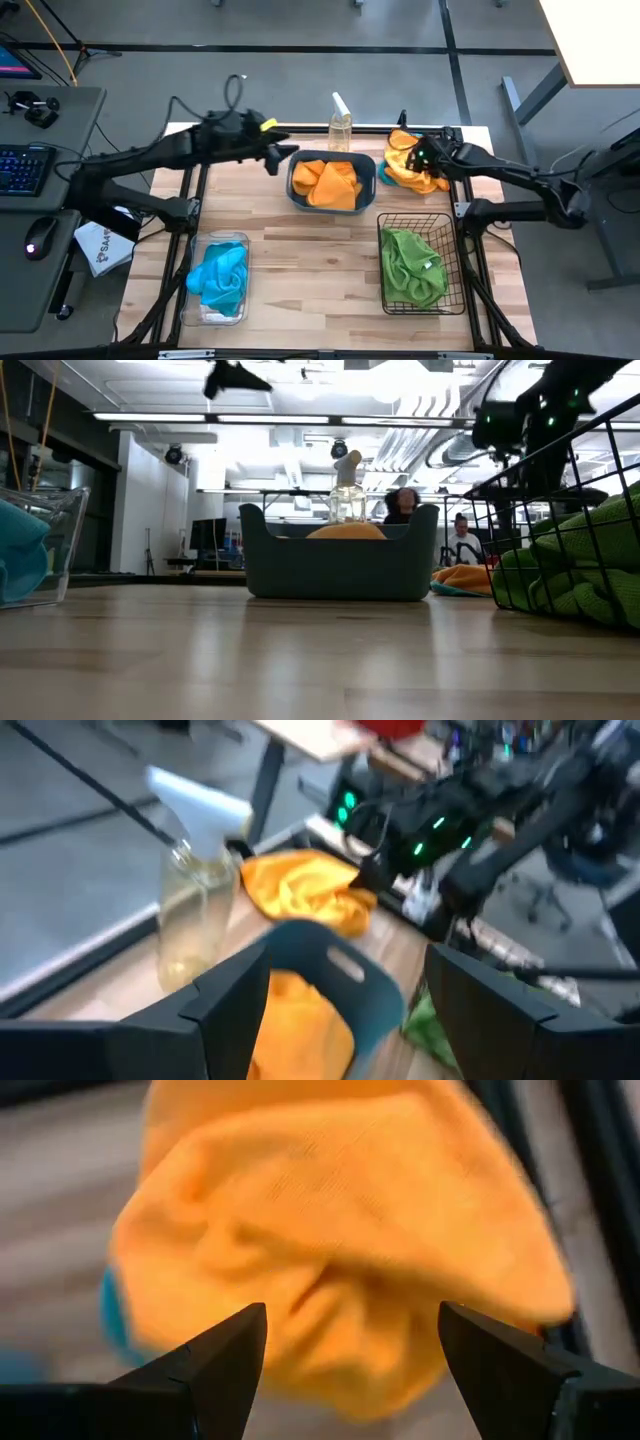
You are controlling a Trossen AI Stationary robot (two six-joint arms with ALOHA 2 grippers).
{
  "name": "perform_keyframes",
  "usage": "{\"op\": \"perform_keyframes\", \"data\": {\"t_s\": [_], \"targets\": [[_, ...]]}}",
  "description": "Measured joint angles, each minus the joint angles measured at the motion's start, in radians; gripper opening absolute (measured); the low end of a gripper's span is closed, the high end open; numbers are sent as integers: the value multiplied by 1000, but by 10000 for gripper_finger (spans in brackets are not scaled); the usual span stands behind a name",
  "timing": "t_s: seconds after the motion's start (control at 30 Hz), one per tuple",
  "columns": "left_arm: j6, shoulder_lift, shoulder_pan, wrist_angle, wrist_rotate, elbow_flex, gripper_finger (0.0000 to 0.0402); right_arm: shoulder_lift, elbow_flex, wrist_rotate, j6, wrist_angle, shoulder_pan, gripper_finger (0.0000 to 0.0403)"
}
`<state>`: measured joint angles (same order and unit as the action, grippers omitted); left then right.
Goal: Sort microfiber towel by color & place in baskets
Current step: Put the yellow towel into the blue bin
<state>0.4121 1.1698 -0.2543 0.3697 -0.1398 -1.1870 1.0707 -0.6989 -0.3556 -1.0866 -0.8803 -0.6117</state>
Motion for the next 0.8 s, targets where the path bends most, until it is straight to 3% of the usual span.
{"op": "perform_keyframes", "data": {"t_s": [0.27,0.57,0.67,0.73,0.8], "targets": [[43,-94,52,50,-81,0,255,114,26,3,165,176,-235,291],[110,-97,106,108,-82,0,255,288,25,87,287,275,-299,285],[110,-100,126,106,-85,0,255,297,25,95,315,271,-291,237],[110,-110,134,98,-99,0,255,287,25,104,338,262,-281,169],[98,-124,135,94,-119,0,255,258,25,111,363,245,-268,71]]}}
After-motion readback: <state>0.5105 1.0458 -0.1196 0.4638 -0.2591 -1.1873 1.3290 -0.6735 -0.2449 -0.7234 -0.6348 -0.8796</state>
